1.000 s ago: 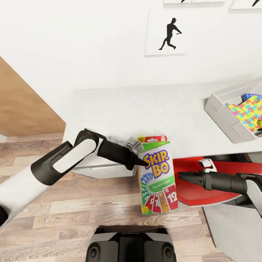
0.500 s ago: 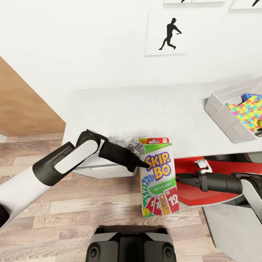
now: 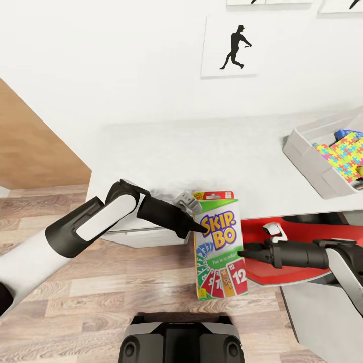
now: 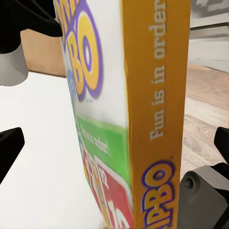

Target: Put all the toys in the child's room - the three board games (two on the bed and one on the table), the two jigsaw puzzles on the table, and the tennis ball on the table - inside the toy box on the table in the child's room.

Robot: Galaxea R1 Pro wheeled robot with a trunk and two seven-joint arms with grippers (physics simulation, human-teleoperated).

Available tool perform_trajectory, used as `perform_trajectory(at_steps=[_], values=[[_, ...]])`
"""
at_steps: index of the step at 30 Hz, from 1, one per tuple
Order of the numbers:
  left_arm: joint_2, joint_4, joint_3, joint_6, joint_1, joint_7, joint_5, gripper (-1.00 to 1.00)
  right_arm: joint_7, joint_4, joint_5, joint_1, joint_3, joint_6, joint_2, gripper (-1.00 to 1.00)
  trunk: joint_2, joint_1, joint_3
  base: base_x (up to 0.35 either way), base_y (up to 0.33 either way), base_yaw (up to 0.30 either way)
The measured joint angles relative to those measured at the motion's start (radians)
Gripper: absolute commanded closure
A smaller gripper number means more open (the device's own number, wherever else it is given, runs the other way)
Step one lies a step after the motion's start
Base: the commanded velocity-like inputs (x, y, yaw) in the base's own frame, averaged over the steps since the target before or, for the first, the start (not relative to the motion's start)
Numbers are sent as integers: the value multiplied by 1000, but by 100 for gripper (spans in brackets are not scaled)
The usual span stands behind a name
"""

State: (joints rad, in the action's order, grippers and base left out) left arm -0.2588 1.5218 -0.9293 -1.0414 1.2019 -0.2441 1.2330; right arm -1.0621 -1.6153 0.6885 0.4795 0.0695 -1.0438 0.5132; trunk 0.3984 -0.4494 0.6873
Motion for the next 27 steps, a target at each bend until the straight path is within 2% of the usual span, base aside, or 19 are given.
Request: perform_trajectory(at_steps=[6,7,11,15,21,27], values=[[0,0,-1,0,0,0,-8,100,3,0,0,6,22,0,-2,-100,0,0,0,0,0,0],[0,0,-1,0,0,0,-9,100,3,0,0,7,24,0,-3,100,0,0,0,0,0,0],[0,1,-1,-2,0,0,6,100,5,1,-14,10,29,7,-3,100,0,0,0,0,0,0],[0,0,0,0,0,0,-4,100,3,0,12,11,31,-1,-3,100,0,0,0,0,0,0],[0,1,-1,0,0,0,-14,100,5,1,9,12,31,-1,-3,100,0,0,0,0,0,0],[0,0,-30,1,1,0,-21,100,7,2,-12,12,31,2,-3,100,0,0,0,0,0,0]])
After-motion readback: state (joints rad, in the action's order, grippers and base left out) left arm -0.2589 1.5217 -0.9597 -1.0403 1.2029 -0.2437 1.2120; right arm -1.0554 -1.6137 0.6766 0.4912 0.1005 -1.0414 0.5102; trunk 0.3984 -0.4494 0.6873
